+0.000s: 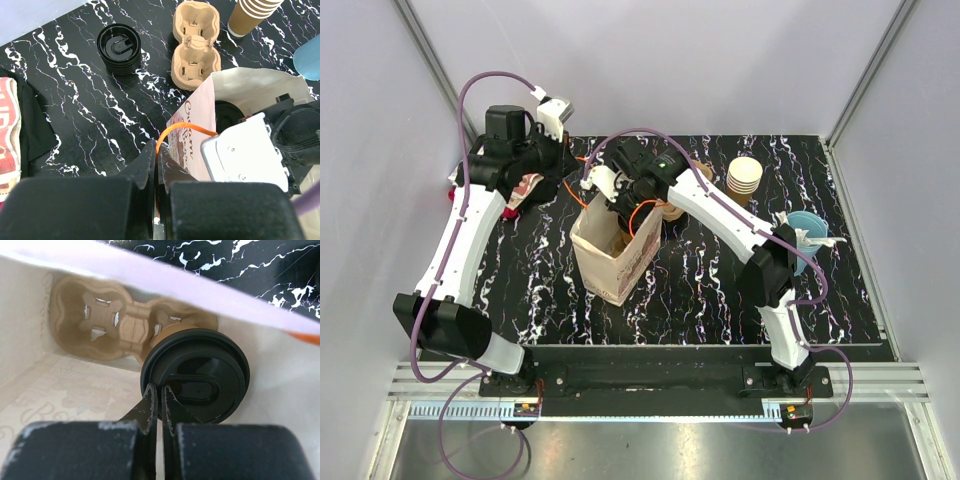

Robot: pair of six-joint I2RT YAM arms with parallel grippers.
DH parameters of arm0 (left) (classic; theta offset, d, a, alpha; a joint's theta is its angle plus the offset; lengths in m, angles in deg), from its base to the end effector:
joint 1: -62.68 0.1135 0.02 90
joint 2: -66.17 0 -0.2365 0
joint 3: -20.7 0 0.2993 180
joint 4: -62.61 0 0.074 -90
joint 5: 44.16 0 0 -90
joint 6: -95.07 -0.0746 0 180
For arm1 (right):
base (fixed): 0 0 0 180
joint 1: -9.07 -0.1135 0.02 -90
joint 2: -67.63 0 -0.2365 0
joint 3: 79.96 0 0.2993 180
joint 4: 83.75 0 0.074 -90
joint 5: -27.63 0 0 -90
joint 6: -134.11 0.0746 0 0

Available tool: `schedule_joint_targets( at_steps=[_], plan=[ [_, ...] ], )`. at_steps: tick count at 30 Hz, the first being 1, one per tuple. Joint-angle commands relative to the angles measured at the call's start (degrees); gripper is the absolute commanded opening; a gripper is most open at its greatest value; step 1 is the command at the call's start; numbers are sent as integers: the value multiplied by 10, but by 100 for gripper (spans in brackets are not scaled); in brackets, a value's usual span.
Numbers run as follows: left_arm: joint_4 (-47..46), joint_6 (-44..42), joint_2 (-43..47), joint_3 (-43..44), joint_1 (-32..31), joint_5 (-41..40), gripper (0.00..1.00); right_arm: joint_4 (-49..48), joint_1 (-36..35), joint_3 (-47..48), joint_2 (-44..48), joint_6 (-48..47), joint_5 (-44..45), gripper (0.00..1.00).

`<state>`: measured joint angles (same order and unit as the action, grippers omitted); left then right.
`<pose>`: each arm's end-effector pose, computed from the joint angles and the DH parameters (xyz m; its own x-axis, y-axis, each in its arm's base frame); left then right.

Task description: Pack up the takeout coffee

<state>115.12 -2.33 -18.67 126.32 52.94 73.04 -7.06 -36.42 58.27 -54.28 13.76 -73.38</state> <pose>0.3864 -0.1009 0.3814 -0.4453 0.1927 -0.8744 0.5960 0.7926 -0.1288 0.3439 0.3701 0.2704 -0.1387 -0.8486 -0.5105 -0.9691 0.2225 -0.1066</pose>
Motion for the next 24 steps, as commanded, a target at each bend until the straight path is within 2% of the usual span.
schedule_joint_targets(
  at_steps=[1, 24],
  plan=[
    [-28, 4, 20, -1, 3, 10, 0, -34, 7, -5, 30, 10, 10, 0],
    [-29, 5, 18, -1, 2, 20, 0, -55, 8, -26, 31, 15, 4, 0]
  ],
)
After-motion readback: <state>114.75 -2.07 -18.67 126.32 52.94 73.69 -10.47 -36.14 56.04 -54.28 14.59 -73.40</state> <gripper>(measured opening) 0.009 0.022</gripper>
